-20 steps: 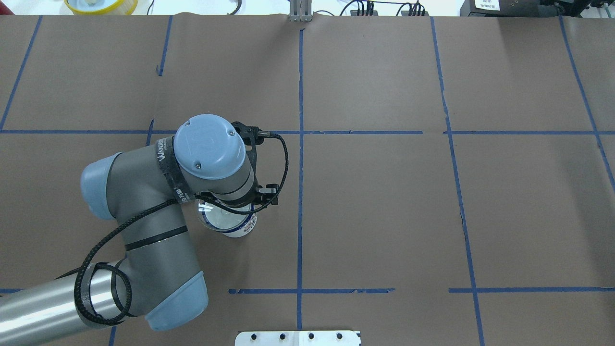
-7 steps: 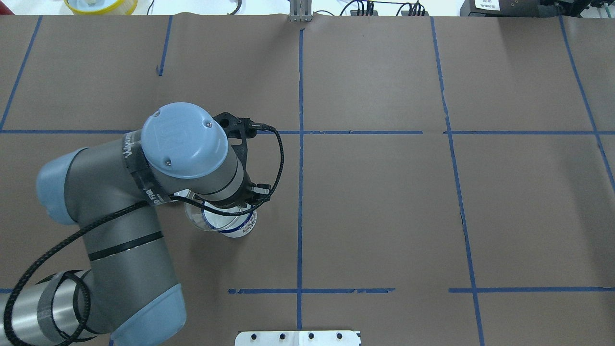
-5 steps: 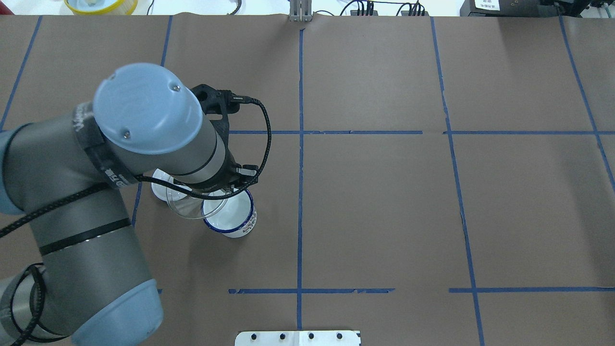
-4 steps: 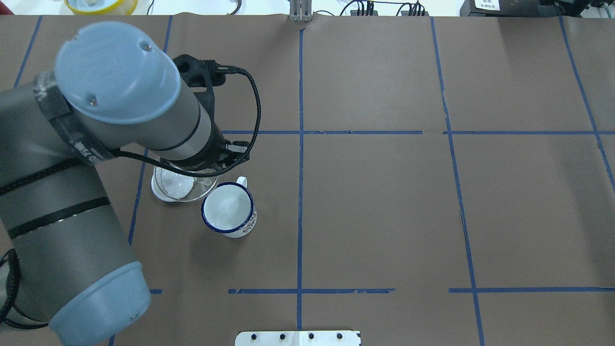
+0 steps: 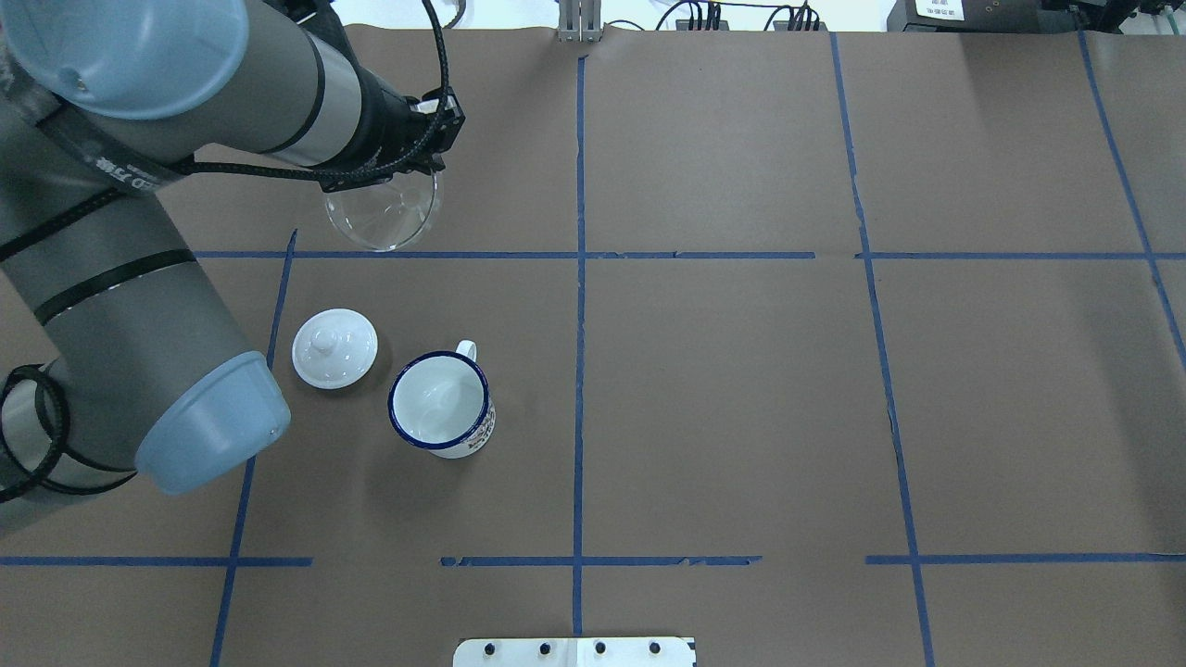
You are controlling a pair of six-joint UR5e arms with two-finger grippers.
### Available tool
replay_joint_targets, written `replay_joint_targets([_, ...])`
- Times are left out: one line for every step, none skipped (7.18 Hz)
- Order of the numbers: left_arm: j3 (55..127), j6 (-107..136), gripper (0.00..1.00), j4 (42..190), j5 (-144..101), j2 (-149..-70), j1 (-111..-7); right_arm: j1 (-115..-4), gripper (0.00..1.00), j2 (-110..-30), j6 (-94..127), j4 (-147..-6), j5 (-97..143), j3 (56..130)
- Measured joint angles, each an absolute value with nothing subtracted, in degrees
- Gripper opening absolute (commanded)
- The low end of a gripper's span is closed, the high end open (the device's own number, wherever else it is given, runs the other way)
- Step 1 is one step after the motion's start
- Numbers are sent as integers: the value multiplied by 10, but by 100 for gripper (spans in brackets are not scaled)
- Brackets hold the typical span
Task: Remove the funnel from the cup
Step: 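Lift the glass funnel up out of the mug with the left gripper, then carry the funnel farther from the robot and set it on the table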
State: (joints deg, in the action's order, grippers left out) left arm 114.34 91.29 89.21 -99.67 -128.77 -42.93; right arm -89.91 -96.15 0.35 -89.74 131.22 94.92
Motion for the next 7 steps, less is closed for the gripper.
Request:
replay_joint_targets([1104, 985, 0, 991, -963, -1269, -436, -899, 100, -962, 4, -897, 1312, 949])
replay_joint_targets([1058, 1052, 0, 1075, -929, -1258, -438, -899, 100, -962, 4, -897, 1312, 949])
replay_joint_targets([1011, 1114, 0, 1150, -897, -1250, -438, -899, 100, -962, 4, -897, 1312, 949])
replay_joint_targets([964, 1170, 0, 1225, -864, -1241, -437, -899, 100, -962, 3, -897, 1312, 949])
replay_joint_targets([918, 1222, 0, 1288, -825, -1236, -435, -899, 100, -962, 4, -897, 1312, 949])
replay_joint_targets([876, 1267, 0, 1335, -771, -1234, -424, -899, 100, -962, 4, -897, 1312, 949])
replay_joint_targets([836, 1308, 0, 1372, -706, -1232, -401, -899, 100, -962, 4, -897, 1312, 949])
